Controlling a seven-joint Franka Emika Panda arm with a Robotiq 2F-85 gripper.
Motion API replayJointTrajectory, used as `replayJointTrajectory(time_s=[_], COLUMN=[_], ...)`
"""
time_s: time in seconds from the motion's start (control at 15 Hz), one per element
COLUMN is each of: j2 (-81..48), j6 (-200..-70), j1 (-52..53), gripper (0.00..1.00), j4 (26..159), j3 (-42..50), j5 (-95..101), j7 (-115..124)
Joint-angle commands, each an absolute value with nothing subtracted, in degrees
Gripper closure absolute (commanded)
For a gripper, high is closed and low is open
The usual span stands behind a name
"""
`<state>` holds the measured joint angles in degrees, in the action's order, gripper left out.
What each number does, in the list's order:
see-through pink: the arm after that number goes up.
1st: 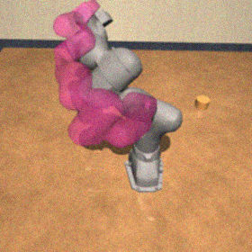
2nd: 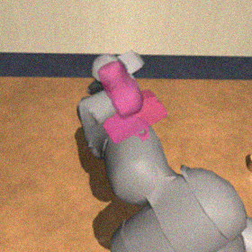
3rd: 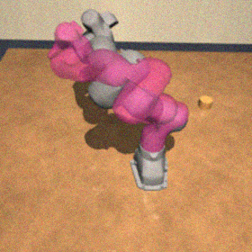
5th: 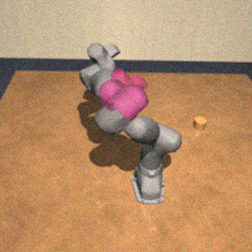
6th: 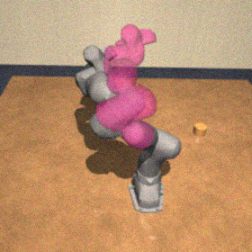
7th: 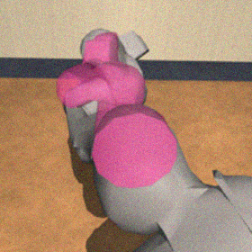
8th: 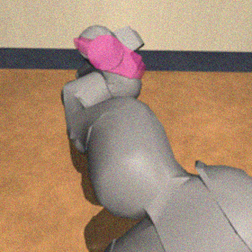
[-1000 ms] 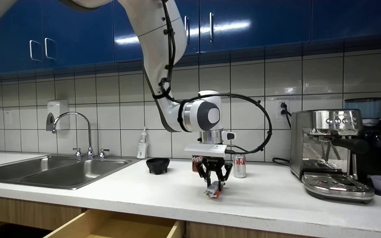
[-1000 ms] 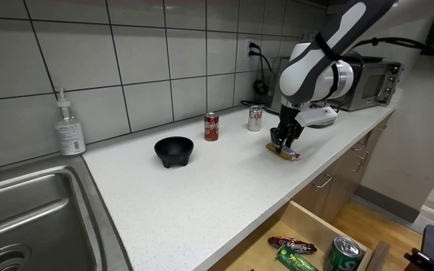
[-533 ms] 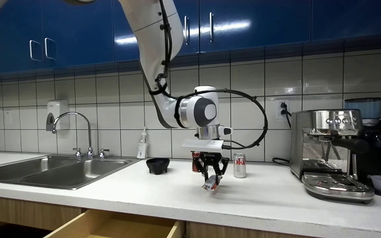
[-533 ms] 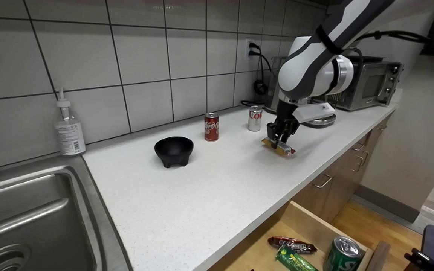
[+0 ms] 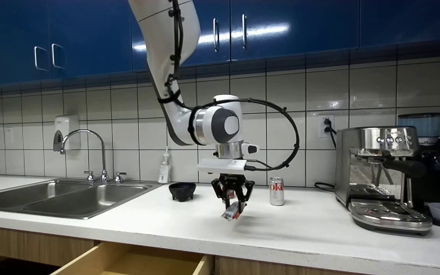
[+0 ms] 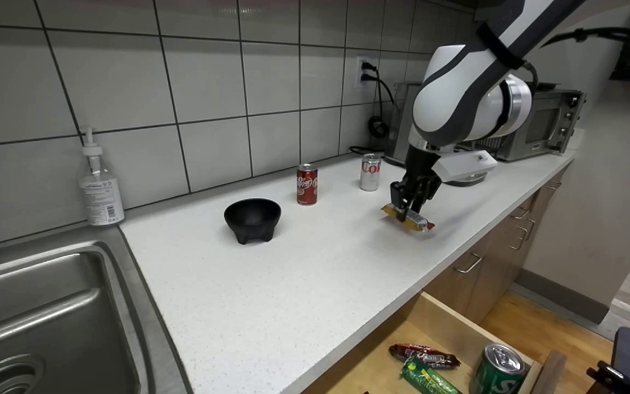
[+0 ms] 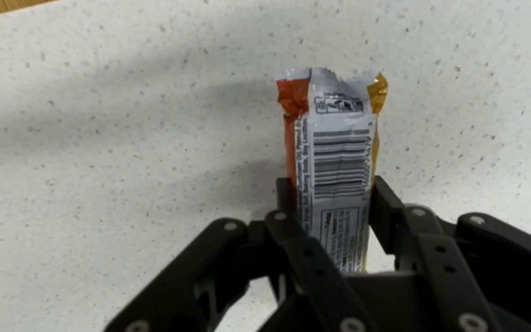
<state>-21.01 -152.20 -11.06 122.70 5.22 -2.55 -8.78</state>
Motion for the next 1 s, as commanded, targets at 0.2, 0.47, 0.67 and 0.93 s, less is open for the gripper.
replayJointTrajectory(time_s=[0.2,0.47,0.67,0.93], j2=[-13.2,-11.1,-10.1,-9.3], j6=[-154.0,-153.9,-154.0,-153.9], j1=[-6.6,-4.2,-2.4,-0.4], gripper=[0.83,0.83,0.83,0.83], j4=[132.7,135.8,137.8,140.0], j3=[6.8,7.4,7.3,6.3], j5=[0.8,3.6,6.0,6.9], j7=[-2.0,2.6,6.1,8.7])
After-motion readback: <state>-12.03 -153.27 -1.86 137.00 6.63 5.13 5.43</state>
